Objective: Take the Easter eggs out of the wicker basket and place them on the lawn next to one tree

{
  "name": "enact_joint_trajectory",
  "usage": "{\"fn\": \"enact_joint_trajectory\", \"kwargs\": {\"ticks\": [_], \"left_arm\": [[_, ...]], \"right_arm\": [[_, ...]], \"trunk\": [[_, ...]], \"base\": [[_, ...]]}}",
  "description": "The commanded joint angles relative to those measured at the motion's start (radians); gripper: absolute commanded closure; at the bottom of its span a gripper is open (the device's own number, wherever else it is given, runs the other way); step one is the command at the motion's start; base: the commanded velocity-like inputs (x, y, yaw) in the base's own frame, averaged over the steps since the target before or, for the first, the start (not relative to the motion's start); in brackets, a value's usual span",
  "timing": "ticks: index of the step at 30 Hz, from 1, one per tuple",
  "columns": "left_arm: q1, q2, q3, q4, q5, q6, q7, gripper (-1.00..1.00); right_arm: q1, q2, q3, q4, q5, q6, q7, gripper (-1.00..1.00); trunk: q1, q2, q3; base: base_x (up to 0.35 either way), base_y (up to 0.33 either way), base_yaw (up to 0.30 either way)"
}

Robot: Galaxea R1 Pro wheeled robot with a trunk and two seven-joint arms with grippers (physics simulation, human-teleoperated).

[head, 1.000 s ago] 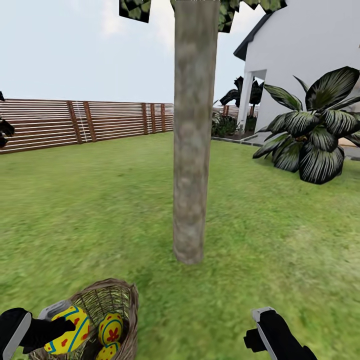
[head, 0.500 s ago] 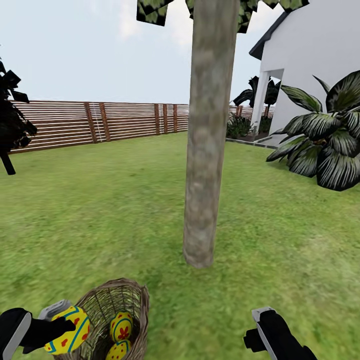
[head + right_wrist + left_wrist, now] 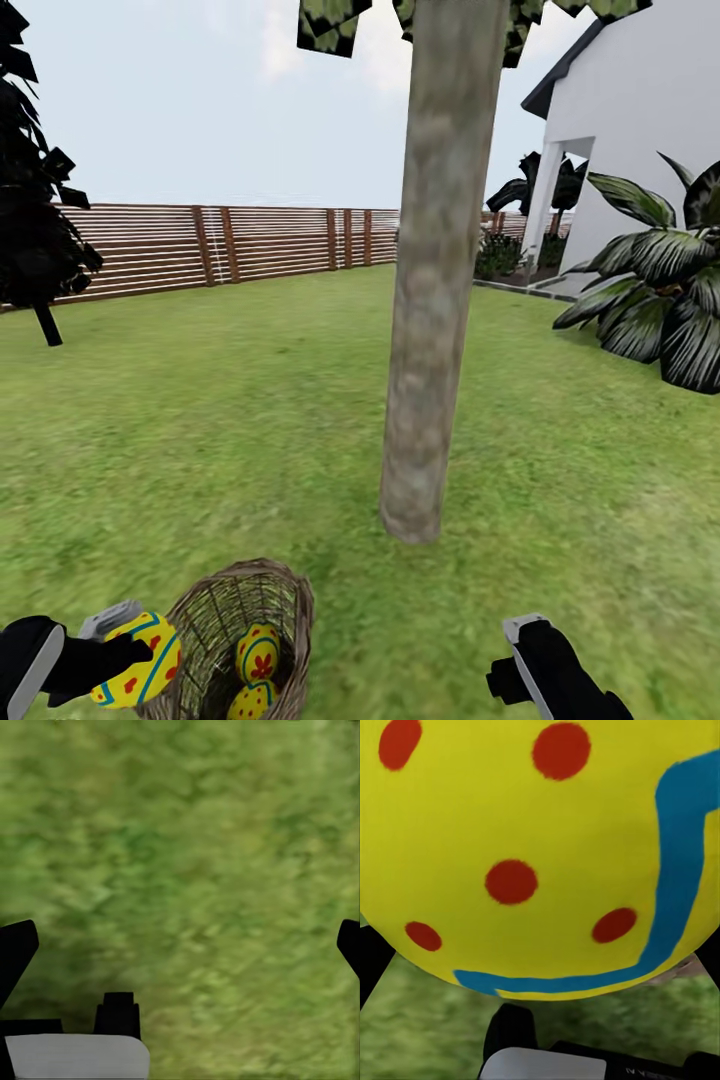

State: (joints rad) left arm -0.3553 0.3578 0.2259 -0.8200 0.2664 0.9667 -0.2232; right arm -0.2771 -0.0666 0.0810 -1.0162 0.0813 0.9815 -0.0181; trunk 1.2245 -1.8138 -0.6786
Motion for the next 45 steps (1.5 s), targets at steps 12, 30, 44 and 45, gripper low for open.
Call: {"fn": "enact_joint_trajectory", "kwargs": {"ticks": [12,30,44,45], "left_arm": [[-0.001,0.002,0.001,-0.005,-0.006,0.006,-0.010,1.00],[-0.001,0.001,0.053,-0.146,-0.003,-0.076,0.001,1.00],[-0.007,-0.110,0.051,-0.280,-0.001,-0.433,0.187,1.00],[-0.007,-0.112,0.052,-0.281,-0.001,-0.437,0.191,1.00]], "right_arm": [[-0.001,-0.001,0.014,-0.001,0.005,0.005,0.000,-1.00],[-0.001,-0.001,0.013,-0.006,0.003,0.005,0.001,-1.00],[-0.001,0.001,0.022,-0.033,0.002,-0.047,0.038,-1.00],[-0.001,0.001,0.022,-0.033,0.002,-0.047,0.038,-1.00]], "trunk": [[-0.046,0.084,0.037],[-0.115,0.210,0.090],[-0.169,0.308,0.127],[-0.173,0.315,0.130]], "base": [[0.000,0.000,0.257],[0.000,0.000,0.287],[0.000,0.000,0.287],[0.000,0.000,0.286]]}}
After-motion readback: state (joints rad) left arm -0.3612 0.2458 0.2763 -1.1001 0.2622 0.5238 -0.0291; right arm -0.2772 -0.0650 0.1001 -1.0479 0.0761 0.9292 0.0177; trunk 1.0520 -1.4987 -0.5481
